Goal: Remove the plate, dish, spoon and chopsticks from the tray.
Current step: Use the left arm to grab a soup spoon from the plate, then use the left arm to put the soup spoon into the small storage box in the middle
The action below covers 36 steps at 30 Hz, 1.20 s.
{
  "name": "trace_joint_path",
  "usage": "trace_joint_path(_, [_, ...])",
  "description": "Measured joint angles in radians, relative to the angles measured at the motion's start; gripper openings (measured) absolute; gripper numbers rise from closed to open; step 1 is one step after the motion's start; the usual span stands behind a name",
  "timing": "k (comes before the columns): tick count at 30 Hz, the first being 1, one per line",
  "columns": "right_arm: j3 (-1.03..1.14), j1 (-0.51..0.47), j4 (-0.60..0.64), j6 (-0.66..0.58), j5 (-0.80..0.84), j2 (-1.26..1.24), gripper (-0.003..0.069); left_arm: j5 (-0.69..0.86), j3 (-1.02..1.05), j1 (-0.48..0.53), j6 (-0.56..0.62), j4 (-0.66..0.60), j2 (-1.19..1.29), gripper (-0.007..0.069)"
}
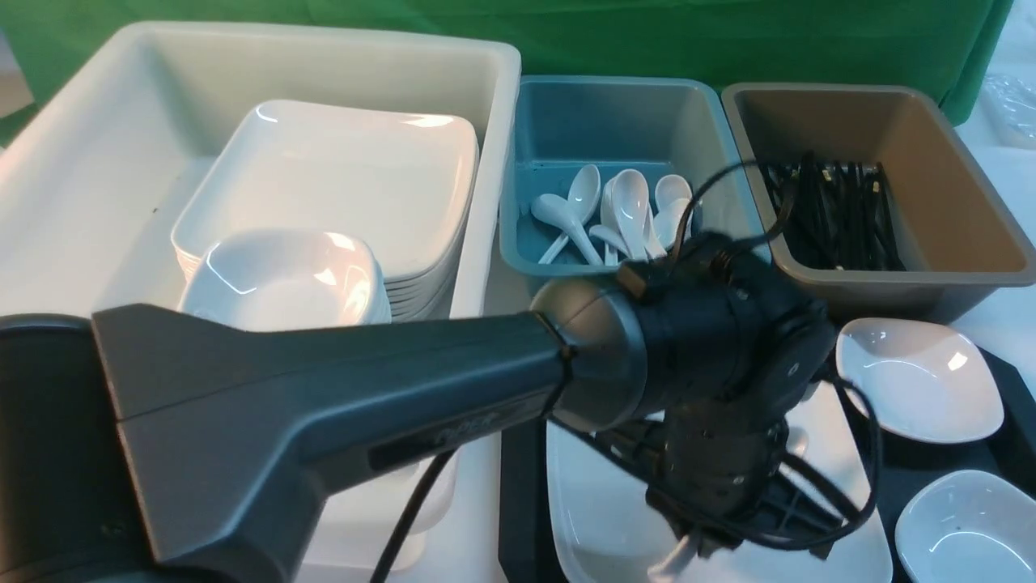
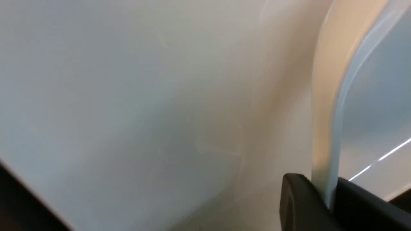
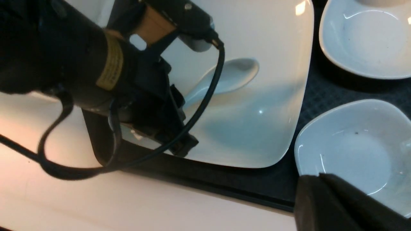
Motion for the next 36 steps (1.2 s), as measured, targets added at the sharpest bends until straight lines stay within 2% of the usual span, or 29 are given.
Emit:
trace_joint_path(4, [0.0, 0.0, 0.043, -0.077, -0.002, 0.0, 0.0027, 0.057, -0.107, 0.019, 0.035, 0.05, -0.027, 0.0075])
trace_joint_path(10, [0.0, 0.0, 0.209, -0.274, -0.065, 0.0, 0.0025, 0.052, -0.272, 0.127, 0.111, 0.045, -0.041, 0.0075])
trace_joint_path(11, [0.0, 0.0, 0.27, -0.348, -0.133, 0.0, 0.0025, 0.016, -0.312, 0.179, 0.161, 0.024, -0.036, 0.0075])
trace_joint_path(12, [0.0, 0.0, 0.275, -0.355, -0.133, 0.0, 0.0025, 0.011, -0.316, 0.179, 0.161, 0.021, -0.036, 0.0075])
trace_joint_path(13, [0.0, 0.0, 0.311, -0.39, -0.223, 0.0, 0.0025, -0.05, -0.349, 0.233, 0.2, 0.006, -0.027, 0.0075])
trace_joint_path(18, [0.0, 0.0, 0.345, -0.429, -0.479, 0.008, 0.0044, -0.226, -0.381, 0.337, 0.22, -0.005, -0.003, 0.0075])
trace_joint_path(20, [0.0, 0.0, 0.347, -0.431, -0.528, 0.022, 0.0057, -0.268, -0.384, 0.369, 0.221, -0.013, 0.017, 0.0075])
trace_joint_path(27, [0.0, 0.0, 0.356, -0.432, -0.518, 0.124, 0.0078, -0.332, -0.385, 0.442, 0.222, -0.027, 0.106, 0.0081])
trace_joint_path(30, [0.0, 0.0, 0.374, -0.433, -0.506, 0.149, 0.0085, -0.353, -0.385, 0.455, 0.223, -0.027, 0.136, 0.0122])
trace_joint_path(36, [0.0, 0.0, 0.397, -0.436, -0.487, 0.159, 0.009, -0.372, -0.385, 0.463, 0.227, -0.027, 0.15, 0.0344])
